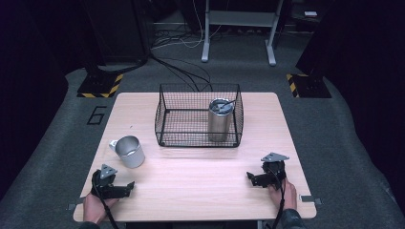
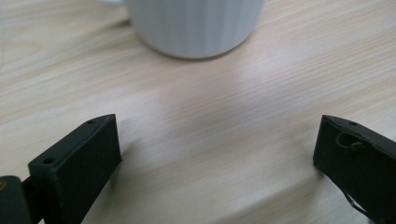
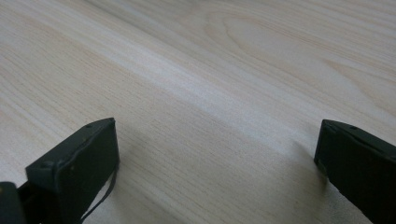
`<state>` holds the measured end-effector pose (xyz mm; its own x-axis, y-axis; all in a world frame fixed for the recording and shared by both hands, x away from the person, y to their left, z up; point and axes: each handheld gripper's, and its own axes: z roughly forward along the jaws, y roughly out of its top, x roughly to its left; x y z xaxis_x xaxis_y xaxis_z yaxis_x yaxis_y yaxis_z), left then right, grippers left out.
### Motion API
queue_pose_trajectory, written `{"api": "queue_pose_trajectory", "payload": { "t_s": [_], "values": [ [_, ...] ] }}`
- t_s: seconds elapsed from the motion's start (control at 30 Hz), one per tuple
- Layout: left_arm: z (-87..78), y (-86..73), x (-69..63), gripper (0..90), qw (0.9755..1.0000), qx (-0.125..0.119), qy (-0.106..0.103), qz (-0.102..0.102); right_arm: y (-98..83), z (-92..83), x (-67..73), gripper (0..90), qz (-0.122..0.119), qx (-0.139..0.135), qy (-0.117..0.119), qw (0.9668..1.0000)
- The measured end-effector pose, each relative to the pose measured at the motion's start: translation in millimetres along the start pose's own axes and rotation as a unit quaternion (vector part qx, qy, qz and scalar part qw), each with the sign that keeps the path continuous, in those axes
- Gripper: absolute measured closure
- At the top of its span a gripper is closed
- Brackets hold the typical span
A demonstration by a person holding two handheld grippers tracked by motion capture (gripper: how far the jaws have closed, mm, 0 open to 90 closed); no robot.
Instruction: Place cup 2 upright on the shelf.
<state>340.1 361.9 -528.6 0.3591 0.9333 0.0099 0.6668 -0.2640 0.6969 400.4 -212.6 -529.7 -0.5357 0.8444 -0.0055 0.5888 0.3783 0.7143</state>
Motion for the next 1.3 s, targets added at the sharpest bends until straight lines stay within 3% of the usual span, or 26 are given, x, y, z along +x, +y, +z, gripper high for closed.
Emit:
{"api": "queue_pose_trajectory", "payload": {
  "t_s": [0.07, 0.17, 0.37, 0.63, 0.97, 1.3],
  "values": [
    [-3.5, -1.0, 3.7, 6.0, 1.0000, -0.006, -0.002, -0.004, -0.1, 0.1, 0.0, 0.0, 0.000, -0.001, -0.001, 1.0000],
    [-9.4, -1.3, 9.4, 4.4, 0.9995, -0.009, -0.019, -0.024, 0.2, 0.5, -0.2, 0.0, -0.001, -0.001, 0.000, 1.0000],
    [-30.2, 16.5, 13.7, 0.7, 0.9975, -0.053, -0.030, -0.035, 1.0, 0.9, -0.3, 0.0, 0.005, 0.001, 0.000, 1.0000],
    [-53.8, 58.8, 11.9, 0.0, 0.9939, -0.104, -0.038, -0.006, 0.9, 0.9, -0.2, 0.0, 0.005, 0.001, 0.000, 1.0000],
    [-47.1, 93.9, 8.5, 0.0, 0.9924, -0.114, -0.043, 0.018, 0.7, 1.2, -0.4, 0.0, 0.004, -0.002, 0.000, 1.0000],
    [-22.2, 115.2, 13.6, 0.0, 0.9933, -0.104, -0.048, 0.007, 0.6, 1.2, -0.4, 0.0, 0.004, -0.003, 0.000, 1.0000]
  ]
}}
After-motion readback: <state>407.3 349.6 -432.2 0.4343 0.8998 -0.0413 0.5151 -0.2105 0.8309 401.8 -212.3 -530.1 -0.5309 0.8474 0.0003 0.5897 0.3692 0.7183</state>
